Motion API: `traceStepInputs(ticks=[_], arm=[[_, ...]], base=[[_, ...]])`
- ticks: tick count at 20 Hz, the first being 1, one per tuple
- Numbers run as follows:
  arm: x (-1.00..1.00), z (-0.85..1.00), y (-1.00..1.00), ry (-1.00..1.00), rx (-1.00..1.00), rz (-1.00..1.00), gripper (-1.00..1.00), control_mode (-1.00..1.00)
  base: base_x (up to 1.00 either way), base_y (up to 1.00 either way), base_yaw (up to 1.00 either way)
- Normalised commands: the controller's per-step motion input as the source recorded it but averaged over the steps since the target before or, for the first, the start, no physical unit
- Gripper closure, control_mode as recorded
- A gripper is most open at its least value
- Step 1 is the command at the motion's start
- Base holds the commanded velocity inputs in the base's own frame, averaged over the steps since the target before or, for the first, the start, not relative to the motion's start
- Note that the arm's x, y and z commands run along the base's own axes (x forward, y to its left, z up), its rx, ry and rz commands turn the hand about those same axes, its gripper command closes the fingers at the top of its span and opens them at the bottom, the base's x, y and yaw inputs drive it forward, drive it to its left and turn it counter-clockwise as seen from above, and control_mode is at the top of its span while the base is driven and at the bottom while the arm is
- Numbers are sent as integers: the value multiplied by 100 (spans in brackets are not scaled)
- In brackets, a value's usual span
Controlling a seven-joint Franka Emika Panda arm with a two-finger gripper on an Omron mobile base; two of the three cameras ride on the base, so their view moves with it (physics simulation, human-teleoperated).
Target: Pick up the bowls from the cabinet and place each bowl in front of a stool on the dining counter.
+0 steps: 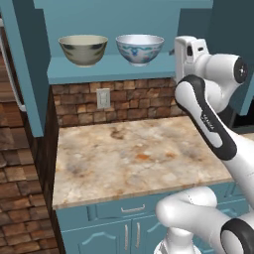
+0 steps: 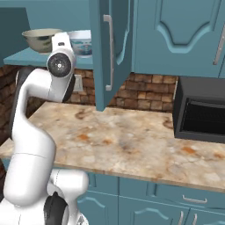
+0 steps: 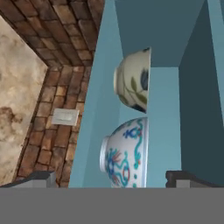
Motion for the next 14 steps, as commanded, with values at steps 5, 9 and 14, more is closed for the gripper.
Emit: traceStepInputs(ticks=[5, 9, 14], arm=[[28, 9, -17, -8, 12, -4, -100, -100], [41, 6, -7, -1, 0, -2, -100, -100], [29, 13, -3, 0, 0, 0, -100, -100]], base=[[0, 0, 0], [0, 0, 0], [0, 0, 0]])
